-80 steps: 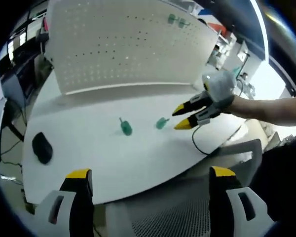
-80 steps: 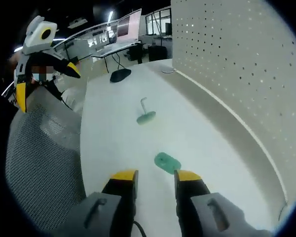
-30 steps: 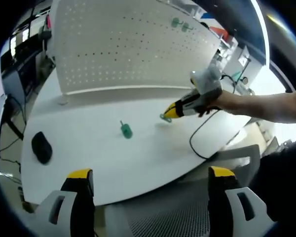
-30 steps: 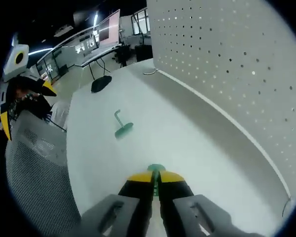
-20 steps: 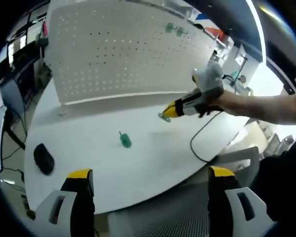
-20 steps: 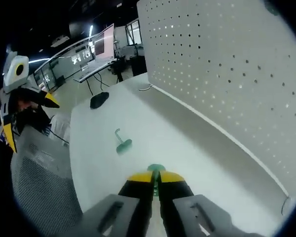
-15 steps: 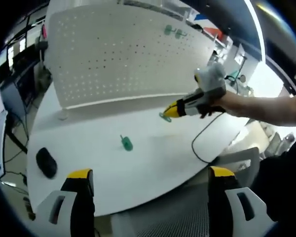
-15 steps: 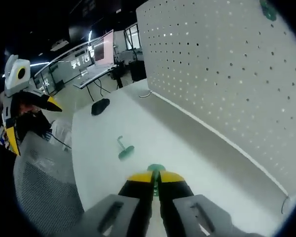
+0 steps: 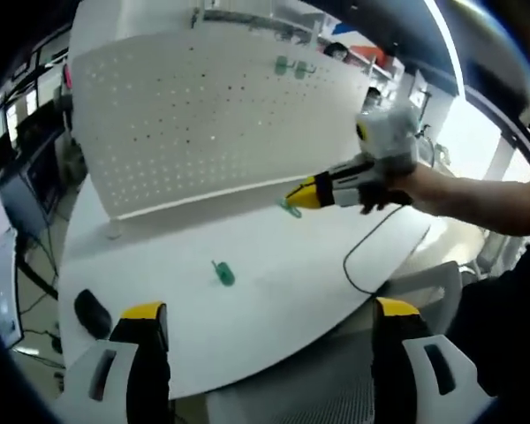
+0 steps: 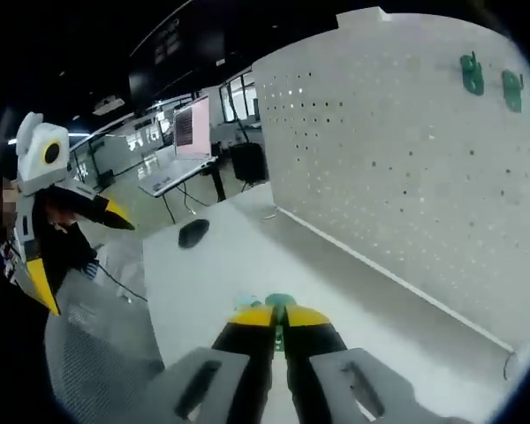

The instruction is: Insert the hook assembly into the mounting plate slot until the hook locks in place.

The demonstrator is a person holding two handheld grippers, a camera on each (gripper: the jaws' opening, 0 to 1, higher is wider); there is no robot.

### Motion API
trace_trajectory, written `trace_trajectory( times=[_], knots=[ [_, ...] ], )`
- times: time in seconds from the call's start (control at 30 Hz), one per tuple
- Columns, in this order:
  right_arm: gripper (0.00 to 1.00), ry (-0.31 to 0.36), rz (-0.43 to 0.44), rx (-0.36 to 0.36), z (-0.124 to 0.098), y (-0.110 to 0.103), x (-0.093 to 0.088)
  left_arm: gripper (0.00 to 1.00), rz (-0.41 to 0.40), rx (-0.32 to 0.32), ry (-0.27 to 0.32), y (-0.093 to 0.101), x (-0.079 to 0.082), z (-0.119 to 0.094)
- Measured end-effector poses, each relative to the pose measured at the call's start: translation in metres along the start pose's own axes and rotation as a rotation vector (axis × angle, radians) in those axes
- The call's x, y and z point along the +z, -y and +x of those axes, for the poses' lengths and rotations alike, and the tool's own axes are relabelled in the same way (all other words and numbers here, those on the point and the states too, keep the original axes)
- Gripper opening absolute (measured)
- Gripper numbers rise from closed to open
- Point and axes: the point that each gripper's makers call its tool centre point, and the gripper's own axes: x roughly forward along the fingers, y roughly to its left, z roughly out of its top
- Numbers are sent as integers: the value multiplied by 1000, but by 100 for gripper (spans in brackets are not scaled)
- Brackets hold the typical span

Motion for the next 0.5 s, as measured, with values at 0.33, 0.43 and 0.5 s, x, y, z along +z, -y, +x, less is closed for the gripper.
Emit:
trace_trajectory(
  times=[0.33, 0.43, 0.5],
  knots=[
    [1, 109, 76, 26, -26, -36, 20, 94, 14, -19, 21, 14, 11, 3],
    [1, 142, 69, 22, -33, -45, 27, 90, 12, -28, 50, 17, 19, 3],
    [1, 149, 72, 35, -37, -51, 31, 88, 8, -33, 58, 18, 21, 5]
  ],
)
